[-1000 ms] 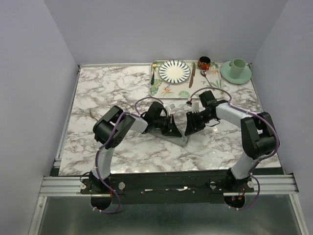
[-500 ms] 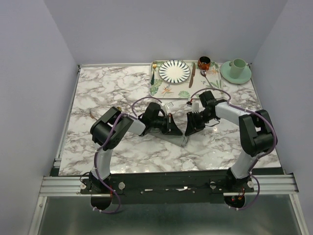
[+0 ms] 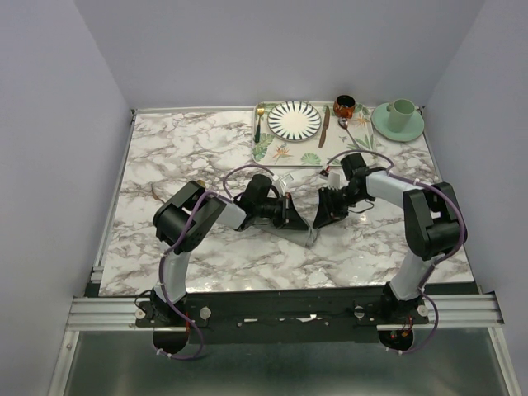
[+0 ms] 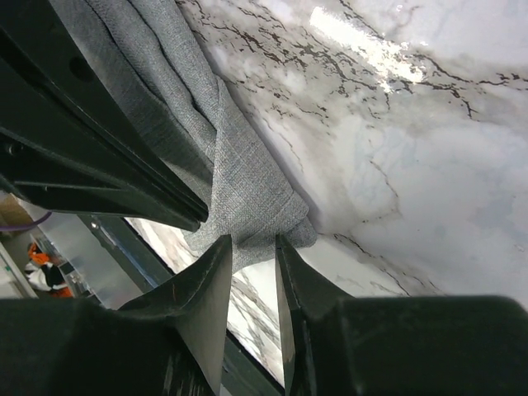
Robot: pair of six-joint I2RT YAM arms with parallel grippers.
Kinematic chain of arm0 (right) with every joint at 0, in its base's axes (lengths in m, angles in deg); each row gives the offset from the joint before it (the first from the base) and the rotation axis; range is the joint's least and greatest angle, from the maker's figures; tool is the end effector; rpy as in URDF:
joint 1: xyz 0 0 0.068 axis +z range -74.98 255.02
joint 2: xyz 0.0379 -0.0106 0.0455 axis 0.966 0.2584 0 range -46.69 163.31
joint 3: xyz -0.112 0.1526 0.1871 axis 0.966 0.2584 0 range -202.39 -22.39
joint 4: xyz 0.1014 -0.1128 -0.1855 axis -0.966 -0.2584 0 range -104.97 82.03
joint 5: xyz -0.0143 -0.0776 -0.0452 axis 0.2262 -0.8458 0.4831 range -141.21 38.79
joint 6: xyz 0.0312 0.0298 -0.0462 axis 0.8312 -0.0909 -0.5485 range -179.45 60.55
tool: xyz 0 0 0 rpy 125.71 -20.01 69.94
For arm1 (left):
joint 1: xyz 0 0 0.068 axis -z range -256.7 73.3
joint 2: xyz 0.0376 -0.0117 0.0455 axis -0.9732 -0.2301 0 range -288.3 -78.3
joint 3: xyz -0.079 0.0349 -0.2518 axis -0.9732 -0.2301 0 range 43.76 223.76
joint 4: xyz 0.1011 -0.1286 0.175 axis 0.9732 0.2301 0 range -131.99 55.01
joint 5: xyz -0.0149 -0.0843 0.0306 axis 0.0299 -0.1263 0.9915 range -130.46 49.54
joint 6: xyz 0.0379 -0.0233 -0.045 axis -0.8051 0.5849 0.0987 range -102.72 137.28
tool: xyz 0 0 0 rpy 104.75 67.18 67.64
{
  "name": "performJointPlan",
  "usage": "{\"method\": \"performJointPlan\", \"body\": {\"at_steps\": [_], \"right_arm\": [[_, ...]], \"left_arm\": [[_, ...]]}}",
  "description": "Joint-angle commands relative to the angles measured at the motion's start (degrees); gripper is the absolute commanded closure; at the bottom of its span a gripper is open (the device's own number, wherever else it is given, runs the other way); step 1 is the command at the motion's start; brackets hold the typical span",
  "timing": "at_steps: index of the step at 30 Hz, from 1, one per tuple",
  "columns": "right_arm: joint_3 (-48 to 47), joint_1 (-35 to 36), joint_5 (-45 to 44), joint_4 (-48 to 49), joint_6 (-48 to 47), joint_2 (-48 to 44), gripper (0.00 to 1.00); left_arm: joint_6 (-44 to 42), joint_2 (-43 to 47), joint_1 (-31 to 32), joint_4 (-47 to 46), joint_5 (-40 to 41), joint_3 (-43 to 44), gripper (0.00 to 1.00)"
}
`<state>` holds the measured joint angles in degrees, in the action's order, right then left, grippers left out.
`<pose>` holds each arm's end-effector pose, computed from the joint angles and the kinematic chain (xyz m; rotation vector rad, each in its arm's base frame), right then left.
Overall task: Fold the napkin into a case and place the utensils inside
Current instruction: Stuff the top corner of the smaller-rectangle-folded napkin into the folded napkin.
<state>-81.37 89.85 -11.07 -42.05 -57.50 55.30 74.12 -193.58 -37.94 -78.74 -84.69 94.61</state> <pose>0.2833 0.1074 0.1495 -0.4343 2.8032 1.0713 0.2719 -0.2618 0.1216 0.2024 2.4284 -1.7061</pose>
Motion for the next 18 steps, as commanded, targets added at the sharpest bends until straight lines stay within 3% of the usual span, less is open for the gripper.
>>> {"method": "performJointPlan", "body": {"at_steps": [1, 18], "right_arm": [[-2.10, -0.68, 2.31, -0.54, 0.33, 0.04, 0.64], [-1.58, -0.86, 1.16, 2.88, -0.64, 4.70, 0.55]], "left_arm": [[-1.82, 2.43, 0.26, 1.24, -0.33, -0.84, 1.00], [-2.00, -2.14, 0.70, 2.48, -0.07, 2.23, 1.00]]}}
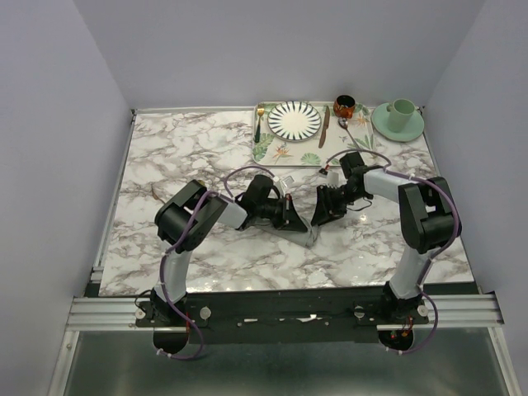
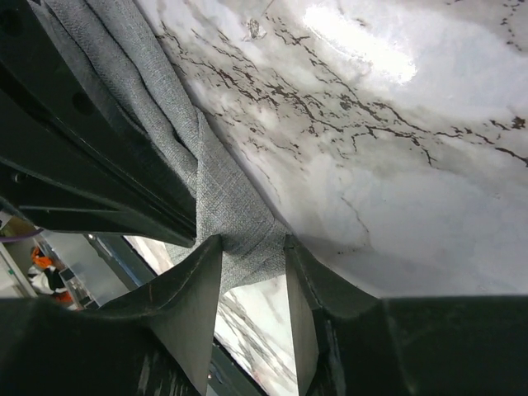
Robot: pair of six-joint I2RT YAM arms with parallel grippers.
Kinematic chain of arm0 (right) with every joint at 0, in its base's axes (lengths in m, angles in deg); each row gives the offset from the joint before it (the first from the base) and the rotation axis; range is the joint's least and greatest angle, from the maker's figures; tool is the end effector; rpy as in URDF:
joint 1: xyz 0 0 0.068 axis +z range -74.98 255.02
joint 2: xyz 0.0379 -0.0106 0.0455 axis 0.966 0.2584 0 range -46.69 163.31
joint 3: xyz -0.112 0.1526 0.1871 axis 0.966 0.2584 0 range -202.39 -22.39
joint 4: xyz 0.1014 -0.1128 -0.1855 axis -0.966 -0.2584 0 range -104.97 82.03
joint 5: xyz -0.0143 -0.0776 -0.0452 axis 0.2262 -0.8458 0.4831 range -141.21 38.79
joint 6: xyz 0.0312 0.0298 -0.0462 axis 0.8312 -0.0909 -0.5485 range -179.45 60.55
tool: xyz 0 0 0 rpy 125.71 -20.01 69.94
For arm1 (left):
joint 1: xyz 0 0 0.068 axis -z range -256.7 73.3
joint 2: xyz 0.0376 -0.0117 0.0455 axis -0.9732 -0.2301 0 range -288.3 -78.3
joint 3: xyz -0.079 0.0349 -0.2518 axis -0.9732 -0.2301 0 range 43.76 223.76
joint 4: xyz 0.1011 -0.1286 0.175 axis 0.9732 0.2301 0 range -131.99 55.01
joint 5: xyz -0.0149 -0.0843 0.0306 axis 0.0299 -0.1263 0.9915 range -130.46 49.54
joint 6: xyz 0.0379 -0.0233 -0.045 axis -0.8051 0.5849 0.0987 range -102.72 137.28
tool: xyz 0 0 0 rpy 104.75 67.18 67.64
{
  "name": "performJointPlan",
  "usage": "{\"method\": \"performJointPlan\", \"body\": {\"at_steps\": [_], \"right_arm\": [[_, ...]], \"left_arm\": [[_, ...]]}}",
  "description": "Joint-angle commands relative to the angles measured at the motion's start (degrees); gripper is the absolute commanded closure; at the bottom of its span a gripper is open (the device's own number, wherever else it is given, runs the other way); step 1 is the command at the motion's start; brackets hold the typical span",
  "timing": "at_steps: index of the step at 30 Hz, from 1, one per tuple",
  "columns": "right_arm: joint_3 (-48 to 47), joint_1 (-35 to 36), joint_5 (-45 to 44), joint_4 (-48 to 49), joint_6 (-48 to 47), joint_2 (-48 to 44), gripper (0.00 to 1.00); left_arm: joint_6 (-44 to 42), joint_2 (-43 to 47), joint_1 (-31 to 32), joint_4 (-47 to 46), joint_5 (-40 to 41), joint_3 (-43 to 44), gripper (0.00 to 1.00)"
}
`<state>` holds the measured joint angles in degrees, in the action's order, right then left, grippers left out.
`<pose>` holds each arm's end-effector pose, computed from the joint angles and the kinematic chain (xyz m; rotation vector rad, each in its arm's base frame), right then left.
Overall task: Fold the napkin into a case and place the utensils inside
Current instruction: Stuff the top corner of the smaller-rectangle-folded napkin into the folded napkin.
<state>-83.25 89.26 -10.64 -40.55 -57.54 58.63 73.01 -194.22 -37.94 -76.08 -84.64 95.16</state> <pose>0.2957 0.1076 0.1411 -0.4216 2.7981 1.0799 0.2717 -0.2616 0.1155 0.1986 2.4719 -1.6808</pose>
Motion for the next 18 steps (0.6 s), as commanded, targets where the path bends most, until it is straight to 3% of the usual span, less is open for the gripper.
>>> {"method": "performJointPlan", "body": {"at_steps": [1, 14, 18], "right_arm": [[0.48, -0.27, 1.08, 1.46, -0.51, 1.47, 0.55], [3.46, -0.18, 2.49, 2.08, -0.51, 0.77, 0.54], [5.57, 0.52, 1.09, 2.78, -0.68, 0.59, 0.58]], "left_arm": [[-0.62, -1.68, 0.79, -0.45, -0.03, 1.78, 1.00], [1.93, -6.77, 1.23, -1.16, 1.73, 3.97, 1.00], [3.25, -8.18, 0.70, -1.33, 2.35, 3.89, 1.00]]}}
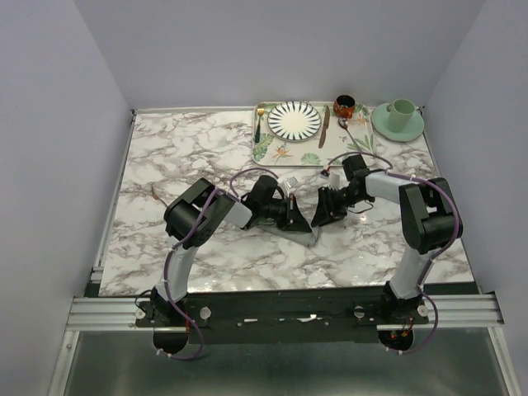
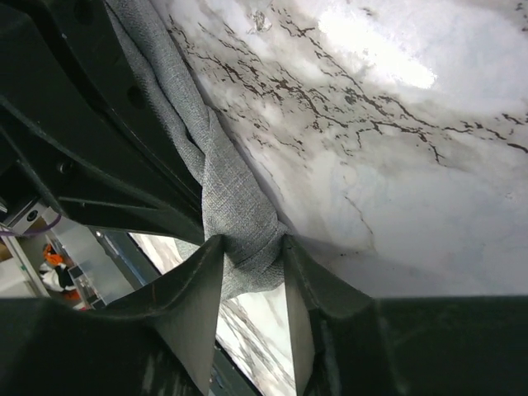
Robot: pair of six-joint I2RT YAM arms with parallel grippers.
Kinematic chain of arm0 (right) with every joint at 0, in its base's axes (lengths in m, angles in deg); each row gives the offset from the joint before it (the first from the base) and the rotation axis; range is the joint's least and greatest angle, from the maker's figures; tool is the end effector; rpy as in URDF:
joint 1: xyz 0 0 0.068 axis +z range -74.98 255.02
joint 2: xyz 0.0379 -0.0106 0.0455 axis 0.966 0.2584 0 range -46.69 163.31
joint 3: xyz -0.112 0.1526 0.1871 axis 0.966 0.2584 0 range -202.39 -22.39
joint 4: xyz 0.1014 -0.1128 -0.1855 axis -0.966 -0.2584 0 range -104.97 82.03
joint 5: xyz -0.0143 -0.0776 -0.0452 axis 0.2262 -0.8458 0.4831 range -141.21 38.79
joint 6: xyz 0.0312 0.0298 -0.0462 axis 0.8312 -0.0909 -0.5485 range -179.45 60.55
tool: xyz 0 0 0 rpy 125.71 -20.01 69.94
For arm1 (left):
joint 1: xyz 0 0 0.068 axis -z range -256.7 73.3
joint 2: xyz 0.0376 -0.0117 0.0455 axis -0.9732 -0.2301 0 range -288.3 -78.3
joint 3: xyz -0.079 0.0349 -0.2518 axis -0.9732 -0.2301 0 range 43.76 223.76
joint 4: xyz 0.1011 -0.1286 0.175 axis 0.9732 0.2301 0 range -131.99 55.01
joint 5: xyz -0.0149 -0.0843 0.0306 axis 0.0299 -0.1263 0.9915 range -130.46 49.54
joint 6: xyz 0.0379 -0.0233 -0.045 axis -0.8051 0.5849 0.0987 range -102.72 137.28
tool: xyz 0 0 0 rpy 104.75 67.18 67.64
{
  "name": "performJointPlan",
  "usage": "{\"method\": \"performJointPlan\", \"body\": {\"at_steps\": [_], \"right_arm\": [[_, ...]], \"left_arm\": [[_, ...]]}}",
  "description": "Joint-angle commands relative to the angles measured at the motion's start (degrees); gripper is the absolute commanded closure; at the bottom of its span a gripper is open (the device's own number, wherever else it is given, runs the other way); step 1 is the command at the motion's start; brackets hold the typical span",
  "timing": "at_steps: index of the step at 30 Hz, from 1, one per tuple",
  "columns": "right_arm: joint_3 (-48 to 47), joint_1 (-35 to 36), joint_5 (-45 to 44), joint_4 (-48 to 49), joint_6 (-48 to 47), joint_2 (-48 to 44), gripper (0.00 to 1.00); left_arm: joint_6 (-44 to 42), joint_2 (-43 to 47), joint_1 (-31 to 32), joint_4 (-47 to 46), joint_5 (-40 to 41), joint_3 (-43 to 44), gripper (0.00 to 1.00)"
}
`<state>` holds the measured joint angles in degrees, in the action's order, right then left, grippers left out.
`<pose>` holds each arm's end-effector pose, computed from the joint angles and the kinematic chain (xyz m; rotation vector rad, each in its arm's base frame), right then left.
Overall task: Fold the napkin into a case and place the utensils inside
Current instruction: Stuff the top corner of the smaller-rectangle-folded napkin into the folded napkin.
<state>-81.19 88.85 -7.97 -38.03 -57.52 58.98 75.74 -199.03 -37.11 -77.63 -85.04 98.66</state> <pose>0.2927 0.1063 0.1339 -0.4174 2.7765 1.1453 0.2793 -0.2753 0.1024 0.1673 2.4975 -1.7129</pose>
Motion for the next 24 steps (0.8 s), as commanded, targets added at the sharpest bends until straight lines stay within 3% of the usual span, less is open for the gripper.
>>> {"method": "performJointPlan", "body": {"at_steps": [1, 7, 14, 24], "right_arm": [[3.78, 1.03, -2.11, 0.36, -0.88, -0.02, 0.59], [3.09, 2.52, -8.87, 0.36, -0.97, 0.41, 0.67], [0.36, 6.83, -17.31, -2.54, -3.16, -0.29, 0.69], [-0.08, 7.01, -17.93, -3.77, -3.08, -0.20, 0.69]], "left_arm": [[0.78, -3.46, -0.57, -0.22, 2.83, 0.30, 1.00], [2.90, -2.32, -1.54, -5.67, 0.64, -0.67, 1.00], [4.47, 2.41, -1.54, -8.22, -1.47, -0.49, 1.00], [-3.96, 14.37, -3.21, 8.38, 1.42, -5.67, 1.00]]}}
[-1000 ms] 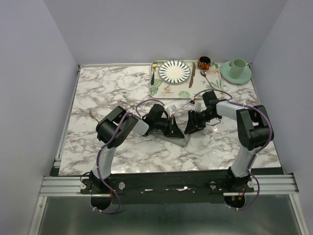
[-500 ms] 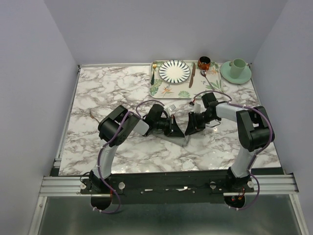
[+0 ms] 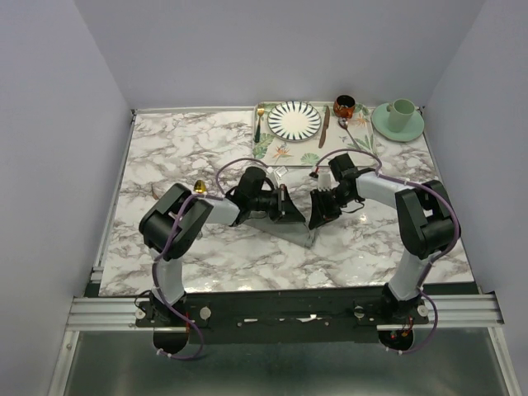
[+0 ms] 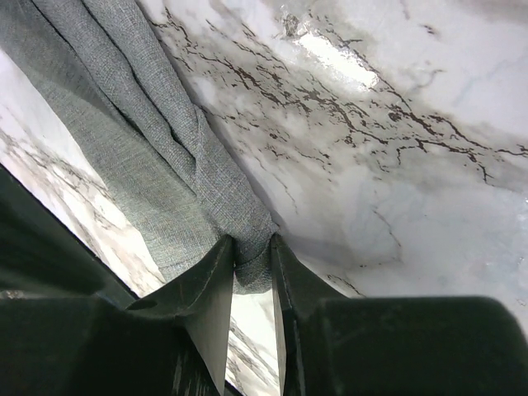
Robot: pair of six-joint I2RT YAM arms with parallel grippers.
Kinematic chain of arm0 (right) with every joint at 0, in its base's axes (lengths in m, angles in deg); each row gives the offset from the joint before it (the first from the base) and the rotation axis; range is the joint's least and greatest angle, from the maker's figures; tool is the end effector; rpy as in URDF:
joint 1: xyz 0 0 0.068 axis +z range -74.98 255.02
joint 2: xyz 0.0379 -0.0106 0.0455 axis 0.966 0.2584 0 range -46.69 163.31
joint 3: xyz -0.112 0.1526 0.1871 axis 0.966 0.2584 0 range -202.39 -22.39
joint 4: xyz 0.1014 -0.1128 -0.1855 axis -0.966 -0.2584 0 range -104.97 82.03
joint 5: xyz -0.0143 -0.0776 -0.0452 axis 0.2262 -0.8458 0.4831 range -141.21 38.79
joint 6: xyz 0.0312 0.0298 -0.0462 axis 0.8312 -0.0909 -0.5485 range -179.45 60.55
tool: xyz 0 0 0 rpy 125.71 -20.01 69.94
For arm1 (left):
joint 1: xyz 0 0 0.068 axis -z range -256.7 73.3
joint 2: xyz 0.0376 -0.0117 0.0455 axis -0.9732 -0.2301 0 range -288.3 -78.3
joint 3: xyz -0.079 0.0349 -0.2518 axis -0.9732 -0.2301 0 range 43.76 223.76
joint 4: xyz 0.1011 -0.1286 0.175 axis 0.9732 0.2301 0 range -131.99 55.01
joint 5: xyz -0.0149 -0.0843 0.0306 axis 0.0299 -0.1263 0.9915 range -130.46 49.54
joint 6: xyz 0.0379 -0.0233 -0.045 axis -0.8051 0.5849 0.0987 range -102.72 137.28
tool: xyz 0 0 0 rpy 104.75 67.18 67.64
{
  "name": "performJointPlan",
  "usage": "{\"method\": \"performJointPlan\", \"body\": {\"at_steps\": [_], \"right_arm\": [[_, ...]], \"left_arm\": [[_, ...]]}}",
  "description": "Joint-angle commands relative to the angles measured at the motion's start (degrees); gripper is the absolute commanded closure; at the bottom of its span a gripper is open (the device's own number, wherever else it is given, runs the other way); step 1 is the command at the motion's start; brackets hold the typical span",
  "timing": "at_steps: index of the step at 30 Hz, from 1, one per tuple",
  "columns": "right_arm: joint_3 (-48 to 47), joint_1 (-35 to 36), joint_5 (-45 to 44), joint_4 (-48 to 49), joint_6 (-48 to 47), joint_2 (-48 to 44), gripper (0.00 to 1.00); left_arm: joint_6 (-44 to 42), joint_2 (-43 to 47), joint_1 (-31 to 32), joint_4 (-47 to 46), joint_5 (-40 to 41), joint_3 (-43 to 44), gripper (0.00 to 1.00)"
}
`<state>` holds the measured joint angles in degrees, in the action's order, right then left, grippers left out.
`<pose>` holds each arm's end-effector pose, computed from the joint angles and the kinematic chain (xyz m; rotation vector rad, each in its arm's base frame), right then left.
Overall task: Fold the napkin into a case and place the utensils inside
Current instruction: Stuff the top corner of the smaller-rectangle-folded napkin into the folded napkin.
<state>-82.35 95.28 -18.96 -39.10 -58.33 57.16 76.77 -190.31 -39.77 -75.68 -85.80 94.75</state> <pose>0.2844 0.1326 0.1417 -0.5831 2.8046 0.8831 0.2768 -0.2513 0.1376 0.1273 2.4372 -1.7322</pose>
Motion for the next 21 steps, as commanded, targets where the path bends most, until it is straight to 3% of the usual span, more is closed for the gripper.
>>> {"method": "performJointPlan", "body": {"at_steps": [1, 11, 21], "right_arm": [[1.08, 0.58, -6.68, -2.70, -2.18, 1.62, 0.69], [0.02, 0.58, -3.86, -3.58, -1.92, 1.62, 0.68], [0.90, 1.37, 0.45, -4.46, -2.53, 0.39, 0.52]], "left_arm": [[-5.95, 5.92, -0.45, 7.58, 2.10, -2.02, 1.00], [-7.63, 1.10, 0.51, 9.53, 3.59, -1.50, 1.00], [-3.67, -7.70, 0.78, 5.57, 5.00, 2.01, 1.00]]}}
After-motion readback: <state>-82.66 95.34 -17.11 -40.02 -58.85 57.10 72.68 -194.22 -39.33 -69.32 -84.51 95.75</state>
